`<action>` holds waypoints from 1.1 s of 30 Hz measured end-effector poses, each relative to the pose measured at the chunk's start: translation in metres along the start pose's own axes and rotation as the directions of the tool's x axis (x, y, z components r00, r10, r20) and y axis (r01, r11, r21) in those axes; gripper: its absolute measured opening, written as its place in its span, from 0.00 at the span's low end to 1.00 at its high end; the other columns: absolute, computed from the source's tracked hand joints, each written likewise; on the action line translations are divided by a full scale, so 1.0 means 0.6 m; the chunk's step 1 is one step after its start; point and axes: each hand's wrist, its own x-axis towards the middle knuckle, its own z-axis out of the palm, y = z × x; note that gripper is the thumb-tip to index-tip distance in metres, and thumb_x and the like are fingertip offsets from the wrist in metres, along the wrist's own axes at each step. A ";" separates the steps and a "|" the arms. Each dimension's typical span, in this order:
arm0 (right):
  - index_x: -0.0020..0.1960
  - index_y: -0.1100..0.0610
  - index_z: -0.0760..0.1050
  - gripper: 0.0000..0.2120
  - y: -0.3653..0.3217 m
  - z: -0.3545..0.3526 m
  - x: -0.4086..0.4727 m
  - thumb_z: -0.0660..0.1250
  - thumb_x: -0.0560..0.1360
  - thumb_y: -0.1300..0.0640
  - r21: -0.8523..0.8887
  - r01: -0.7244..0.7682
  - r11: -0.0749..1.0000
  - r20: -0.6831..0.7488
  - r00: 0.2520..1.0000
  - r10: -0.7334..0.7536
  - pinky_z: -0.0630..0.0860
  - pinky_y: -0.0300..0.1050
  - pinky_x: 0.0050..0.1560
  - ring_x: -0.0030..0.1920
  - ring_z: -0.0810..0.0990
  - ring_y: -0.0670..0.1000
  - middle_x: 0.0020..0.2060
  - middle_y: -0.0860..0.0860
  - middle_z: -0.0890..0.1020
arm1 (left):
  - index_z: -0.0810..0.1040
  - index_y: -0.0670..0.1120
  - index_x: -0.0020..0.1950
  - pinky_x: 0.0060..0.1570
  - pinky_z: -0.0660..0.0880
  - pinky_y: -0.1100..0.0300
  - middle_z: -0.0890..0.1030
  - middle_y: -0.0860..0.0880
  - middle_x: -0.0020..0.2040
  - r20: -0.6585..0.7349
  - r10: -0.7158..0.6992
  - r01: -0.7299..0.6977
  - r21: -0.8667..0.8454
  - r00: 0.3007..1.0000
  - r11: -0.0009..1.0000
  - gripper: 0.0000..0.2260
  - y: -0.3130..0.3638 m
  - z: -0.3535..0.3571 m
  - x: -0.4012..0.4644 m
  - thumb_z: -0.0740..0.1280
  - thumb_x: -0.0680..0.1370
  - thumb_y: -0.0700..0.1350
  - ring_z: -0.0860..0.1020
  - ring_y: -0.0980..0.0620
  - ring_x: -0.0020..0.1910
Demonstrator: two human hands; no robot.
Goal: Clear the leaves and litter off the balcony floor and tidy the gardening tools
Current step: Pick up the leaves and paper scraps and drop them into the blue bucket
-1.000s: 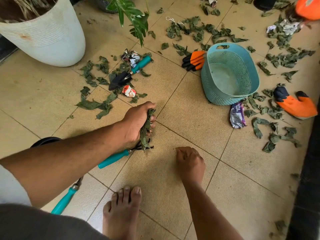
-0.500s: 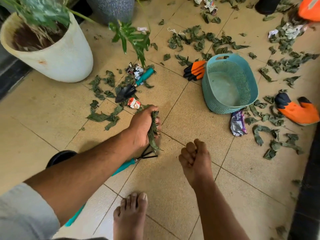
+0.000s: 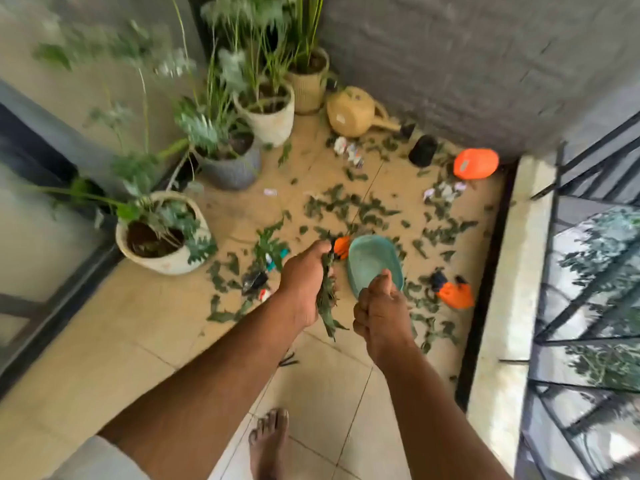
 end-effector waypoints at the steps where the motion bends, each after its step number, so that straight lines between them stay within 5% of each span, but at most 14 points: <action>1: 0.38 0.48 0.62 0.21 -0.056 0.017 -0.035 0.52 0.87 0.40 -0.021 0.006 1.000 -0.010 1.000 -0.006 0.52 0.37 0.26 0.24 0.56 0.47 0.26 0.47 0.61 | 0.84 0.50 0.38 0.32 0.69 0.60 0.77 0.47 0.32 -0.019 0.057 -0.058 -0.039 0.998 0.998 0.14 0.193 0.041 -0.079 0.65 0.81 0.50 0.75 0.47 0.27; 3: 0.39 0.50 0.65 0.22 -0.170 0.052 -0.103 0.55 0.86 0.38 -0.079 0.024 0.997 -0.038 0.999 -0.027 0.54 0.38 0.26 0.22 0.58 0.47 0.24 0.48 0.62 | 0.77 0.47 0.32 0.30 0.68 0.61 0.76 0.47 0.31 -0.016 0.012 -0.012 0.000 1.000 1.000 0.19 0.363 0.061 -0.227 0.69 0.80 0.54 0.73 0.48 0.25; 9: 0.33 0.51 0.68 0.25 -0.452 0.134 -0.283 0.57 0.86 0.42 -0.186 0.167 0.968 -0.069 0.981 -0.182 0.63 0.38 0.24 0.22 0.68 0.48 0.22 0.47 0.70 | 0.83 0.41 0.52 0.50 0.79 0.49 0.84 0.44 0.49 -0.108 0.174 -0.156 0.158 0.979 0.975 0.17 0.594 0.110 -0.471 0.66 0.84 0.55 0.81 0.43 0.48; 13: 0.46 0.53 0.76 0.22 -0.558 0.169 -0.355 0.57 0.83 0.37 -0.287 0.148 0.947 -0.079 0.981 -0.177 0.73 0.45 0.40 0.38 0.78 0.54 0.37 0.52 0.78 | 0.78 0.43 0.46 0.45 0.70 0.52 0.79 0.46 0.45 -0.091 0.282 -0.243 0.305 0.955 0.921 0.16 0.698 0.134 -0.581 0.63 0.86 0.54 0.75 0.44 0.47; 17: 0.50 0.54 0.79 0.25 -0.624 0.185 -0.399 0.56 0.79 0.35 -0.340 0.189 0.921 -0.049 0.975 -0.218 0.79 0.51 0.47 0.43 0.80 0.55 0.41 0.53 0.81 | 0.78 0.38 0.69 0.58 0.76 0.52 0.80 0.40 0.63 -0.077 0.376 -0.321 0.381 0.923 0.867 0.20 0.757 0.143 -0.654 0.60 0.87 0.53 0.79 0.40 0.61; 19: 0.41 0.52 0.74 0.22 -0.655 0.194 -0.411 0.57 0.80 0.36 -0.326 0.244 0.914 -0.020 0.964 -0.265 0.71 0.46 0.34 0.33 0.75 0.53 0.32 0.50 0.77 | 0.79 0.39 0.66 0.61 0.78 0.50 0.82 0.39 0.66 -0.092 0.418 -0.359 0.367 0.904 0.858 0.18 0.776 0.150 -0.688 0.63 0.85 0.51 0.81 0.39 0.61; 21: 0.38 0.49 0.73 0.23 -0.689 0.202 -0.413 0.55 0.77 0.32 -0.377 0.285 0.881 0.015 0.953 -0.302 0.65 0.44 0.33 0.33 0.71 0.51 0.32 0.49 0.73 | 0.81 0.41 0.59 0.54 0.79 0.51 0.84 0.41 0.57 -0.113 0.434 -0.381 0.321 0.894 0.867 0.15 0.796 0.160 -0.719 0.65 0.83 0.52 0.81 0.40 0.52; 25: 0.56 0.55 0.82 0.28 -0.772 0.221 -0.452 0.56 0.80 0.34 -0.366 0.351 0.862 0.038 0.931 -0.364 0.81 0.53 0.50 0.48 0.83 0.57 0.48 0.54 0.83 | 0.81 0.40 0.54 0.58 0.82 0.45 0.85 0.42 0.54 -0.118 0.470 -0.429 0.263 0.875 0.864 0.17 0.849 0.184 -0.764 0.64 0.83 0.54 0.83 0.39 0.52; 27: 0.55 0.57 0.82 0.24 -0.806 0.224 -0.474 0.57 0.84 0.39 -0.335 0.408 0.849 0.062 0.909 -0.412 0.83 0.56 0.55 0.51 0.85 0.59 0.50 0.56 0.85 | 0.80 0.42 0.49 0.57 0.82 0.43 0.84 0.43 0.50 -0.133 0.490 -0.456 0.220 0.862 0.862 0.15 0.871 0.192 -0.785 0.65 0.82 0.54 0.82 0.40 0.49; 31: 0.41 0.55 0.76 0.24 -0.854 0.236 -0.493 0.56 0.85 0.40 -0.340 0.494 0.801 0.110 0.866 -0.488 0.70 0.45 0.33 0.33 0.75 0.54 0.33 0.52 0.78 | 0.77 0.45 0.48 0.50 0.77 0.50 0.80 0.46 0.46 -0.147 0.536 -0.513 0.169 0.831 0.842 0.13 0.911 0.198 -0.826 0.64 0.83 0.54 0.79 0.43 0.47; 33: 0.38 0.55 0.73 0.24 -0.870 0.244 -0.504 0.56 0.85 0.40 -0.307 0.517 0.799 0.131 0.854 -0.503 0.64 0.43 0.31 0.29 0.71 0.52 0.29 0.51 0.74 | 0.77 0.44 0.48 0.52 0.79 0.48 0.83 0.44 0.50 -0.158 0.557 -0.536 0.155 0.815 0.830 0.14 0.931 0.193 -0.828 0.65 0.82 0.54 0.82 0.41 0.50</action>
